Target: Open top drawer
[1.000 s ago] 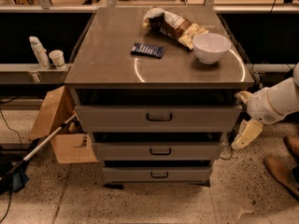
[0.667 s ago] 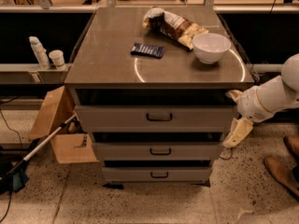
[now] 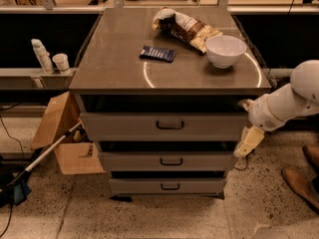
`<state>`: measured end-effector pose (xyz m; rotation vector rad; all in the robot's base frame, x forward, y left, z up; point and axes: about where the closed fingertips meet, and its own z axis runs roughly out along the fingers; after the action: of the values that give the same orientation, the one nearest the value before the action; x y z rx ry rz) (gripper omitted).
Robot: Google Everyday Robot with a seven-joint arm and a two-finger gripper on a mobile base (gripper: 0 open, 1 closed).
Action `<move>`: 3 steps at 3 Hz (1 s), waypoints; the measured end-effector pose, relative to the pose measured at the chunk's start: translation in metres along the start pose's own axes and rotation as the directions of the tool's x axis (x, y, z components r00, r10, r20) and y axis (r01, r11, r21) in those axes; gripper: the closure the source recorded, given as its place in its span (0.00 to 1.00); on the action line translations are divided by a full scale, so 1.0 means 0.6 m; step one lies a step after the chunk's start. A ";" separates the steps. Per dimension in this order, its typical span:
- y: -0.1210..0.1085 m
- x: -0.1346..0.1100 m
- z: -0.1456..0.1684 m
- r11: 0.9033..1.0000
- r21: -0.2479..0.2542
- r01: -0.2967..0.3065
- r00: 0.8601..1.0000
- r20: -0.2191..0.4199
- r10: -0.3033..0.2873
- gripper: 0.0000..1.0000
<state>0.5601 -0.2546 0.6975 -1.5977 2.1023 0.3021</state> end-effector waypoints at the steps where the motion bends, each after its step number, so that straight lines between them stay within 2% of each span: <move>1: -0.019 0.014 0.039 0.999 -0.029 -0.041 0.999 -0.023 0.040 0.00; 2: -0.021 0.015 0.042 0.999 -0.032 -0.043 0.999 -0.024 0.043 0.00; 3: -0.021 0.015 0.042 0.999 -0.032 -0.043 0.999 -0.024 0.043 0.18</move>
Offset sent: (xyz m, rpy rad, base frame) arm 0.0247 -0.0032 -0.0335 -0.0086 0.0760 -0.0402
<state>0.5760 -0.2544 0.6729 -1.5831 2.1619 0.3350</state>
